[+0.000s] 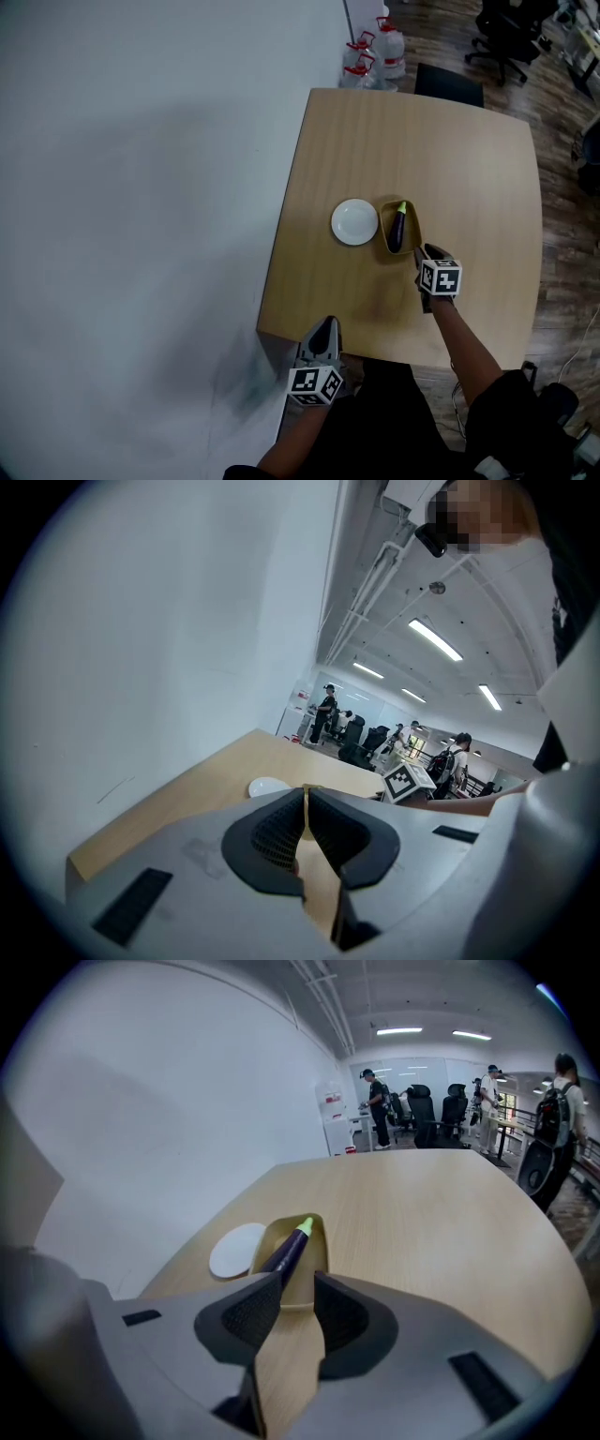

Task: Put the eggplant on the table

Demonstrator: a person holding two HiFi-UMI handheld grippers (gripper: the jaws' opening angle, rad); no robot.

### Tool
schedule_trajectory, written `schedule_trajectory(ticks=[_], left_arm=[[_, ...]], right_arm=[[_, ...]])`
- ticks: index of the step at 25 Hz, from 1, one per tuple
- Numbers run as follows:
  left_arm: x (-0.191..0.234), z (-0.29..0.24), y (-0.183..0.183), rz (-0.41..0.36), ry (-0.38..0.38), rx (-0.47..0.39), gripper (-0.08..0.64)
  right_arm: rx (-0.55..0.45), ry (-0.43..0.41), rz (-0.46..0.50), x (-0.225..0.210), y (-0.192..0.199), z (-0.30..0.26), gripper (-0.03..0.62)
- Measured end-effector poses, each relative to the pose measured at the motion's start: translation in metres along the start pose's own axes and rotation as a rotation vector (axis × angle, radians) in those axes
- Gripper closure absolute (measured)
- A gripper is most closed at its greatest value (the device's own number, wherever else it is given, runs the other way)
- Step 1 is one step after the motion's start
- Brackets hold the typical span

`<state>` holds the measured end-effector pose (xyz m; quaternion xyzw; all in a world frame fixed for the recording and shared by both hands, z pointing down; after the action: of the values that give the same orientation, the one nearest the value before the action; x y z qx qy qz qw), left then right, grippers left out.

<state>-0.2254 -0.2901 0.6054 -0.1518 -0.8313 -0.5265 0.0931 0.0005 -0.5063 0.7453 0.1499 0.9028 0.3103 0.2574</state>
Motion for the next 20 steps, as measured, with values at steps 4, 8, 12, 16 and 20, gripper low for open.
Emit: schedule_trajectory(ticks=[4,8,12,16,20], left_arm=[[0.005,0.036,0.019,-0.023,0.012,-0.009,0.537],[0.011,0.088,0.043,-0.013,0.003,0.003,0.537],[0.007,0.136,0.059,-0.006,0.004,-0.017,0.537],[0.002,0.183,0.072,0.015,0.018,-0.060,0.537],[-0.014,0.233,0.095,0.074,0.049,-0.051,0.537]], right_arm=[[-0.061,-0.041,0.017,0.036,0.020,0.043,0.450],[-0.115,-0.078,0.040,0.080,0.038,0.100,0.496],[-0.162,-0.134,0.064,0.123,0.066,0.160,0.532],[-0.230,-0.189,0.120,0.173,0.109,0.222,0.532],[-0.270,-0.196,0.179,0.213,0.159,0.284,0.532]])
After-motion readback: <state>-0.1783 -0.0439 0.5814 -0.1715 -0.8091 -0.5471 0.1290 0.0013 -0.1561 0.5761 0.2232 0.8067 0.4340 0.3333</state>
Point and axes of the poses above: the fingertips, and each gripper's own axes: z backward along the fingers, x to its left, y out of its underside, the point moved 2 cm from there along z, backward along the fingers, and after that the axes turned 10 degrees about -y, right-handed, at the moved point
